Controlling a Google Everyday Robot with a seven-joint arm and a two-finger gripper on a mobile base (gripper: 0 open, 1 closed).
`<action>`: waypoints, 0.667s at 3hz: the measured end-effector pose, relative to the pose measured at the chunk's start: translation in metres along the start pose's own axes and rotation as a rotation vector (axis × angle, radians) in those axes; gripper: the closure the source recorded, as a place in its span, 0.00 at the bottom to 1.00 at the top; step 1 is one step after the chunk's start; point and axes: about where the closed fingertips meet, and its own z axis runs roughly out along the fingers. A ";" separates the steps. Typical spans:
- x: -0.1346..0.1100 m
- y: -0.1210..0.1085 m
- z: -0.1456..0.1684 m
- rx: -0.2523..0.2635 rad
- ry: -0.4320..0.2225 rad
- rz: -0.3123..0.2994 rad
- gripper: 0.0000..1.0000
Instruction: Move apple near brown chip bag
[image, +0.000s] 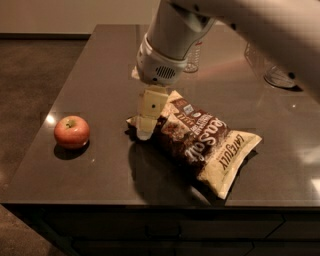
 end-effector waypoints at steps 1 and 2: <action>-0.032 -0.008 0.035 -0.036 -0.015 -0.060 0.00; -0.055 -0.019 0.061 -0.054 -0.026 -0.092 0.00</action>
Offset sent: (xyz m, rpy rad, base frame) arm 0.0315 0.1160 -0.0495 0.0208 0.0212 0.1508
